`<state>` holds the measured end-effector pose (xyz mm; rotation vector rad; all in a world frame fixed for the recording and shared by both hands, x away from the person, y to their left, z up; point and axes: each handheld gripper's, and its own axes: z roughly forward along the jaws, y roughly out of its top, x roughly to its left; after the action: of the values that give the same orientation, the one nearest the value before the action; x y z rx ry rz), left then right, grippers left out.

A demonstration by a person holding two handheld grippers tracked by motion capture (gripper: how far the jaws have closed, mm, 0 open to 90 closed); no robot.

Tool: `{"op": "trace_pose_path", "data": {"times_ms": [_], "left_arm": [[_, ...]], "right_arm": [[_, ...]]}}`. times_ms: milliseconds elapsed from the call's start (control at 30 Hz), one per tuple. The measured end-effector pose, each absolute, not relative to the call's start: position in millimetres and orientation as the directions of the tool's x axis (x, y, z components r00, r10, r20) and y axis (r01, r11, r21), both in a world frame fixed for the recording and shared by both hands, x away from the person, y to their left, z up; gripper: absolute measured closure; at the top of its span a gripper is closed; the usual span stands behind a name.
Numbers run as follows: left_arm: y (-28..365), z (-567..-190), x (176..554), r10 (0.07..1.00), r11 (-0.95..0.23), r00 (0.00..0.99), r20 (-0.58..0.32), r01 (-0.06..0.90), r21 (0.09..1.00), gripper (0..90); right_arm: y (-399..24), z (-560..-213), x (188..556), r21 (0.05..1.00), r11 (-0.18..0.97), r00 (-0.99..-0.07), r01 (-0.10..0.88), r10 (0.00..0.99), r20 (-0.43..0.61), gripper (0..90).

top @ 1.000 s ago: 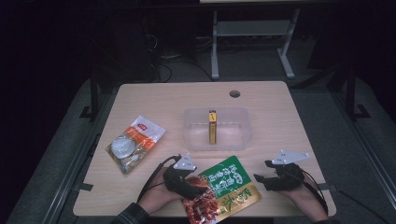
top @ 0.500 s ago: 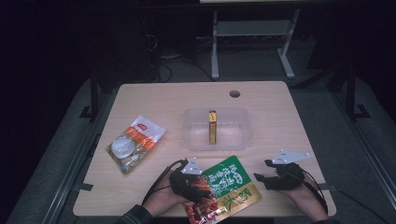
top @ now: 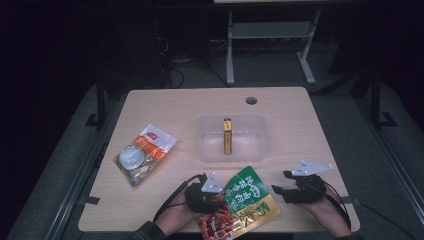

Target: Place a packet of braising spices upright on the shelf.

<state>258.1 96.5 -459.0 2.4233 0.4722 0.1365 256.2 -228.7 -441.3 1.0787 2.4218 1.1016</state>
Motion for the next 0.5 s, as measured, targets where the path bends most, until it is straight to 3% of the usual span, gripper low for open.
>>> {"op": "trace_pose_path", "data": {"times_ms": [133,500], "left_arm": [[94.7,-457.6,259.1,0.360,-0.731,0.933,-0.022,0.296,0.615,78.6],[98.7,-455.0,264.6,0.350,-0.701,0.934,-0.069,0.309,0.643,88.8]], "right_arm": [[-228.8,-440.9,256.2,0.737,0.430,-0.685,0.521,0.727,0.060,32.2],[-231.5,-438.3,256.4,0.749,0.420,-0.680,0.512,0.731,0.056,32.1]]}}
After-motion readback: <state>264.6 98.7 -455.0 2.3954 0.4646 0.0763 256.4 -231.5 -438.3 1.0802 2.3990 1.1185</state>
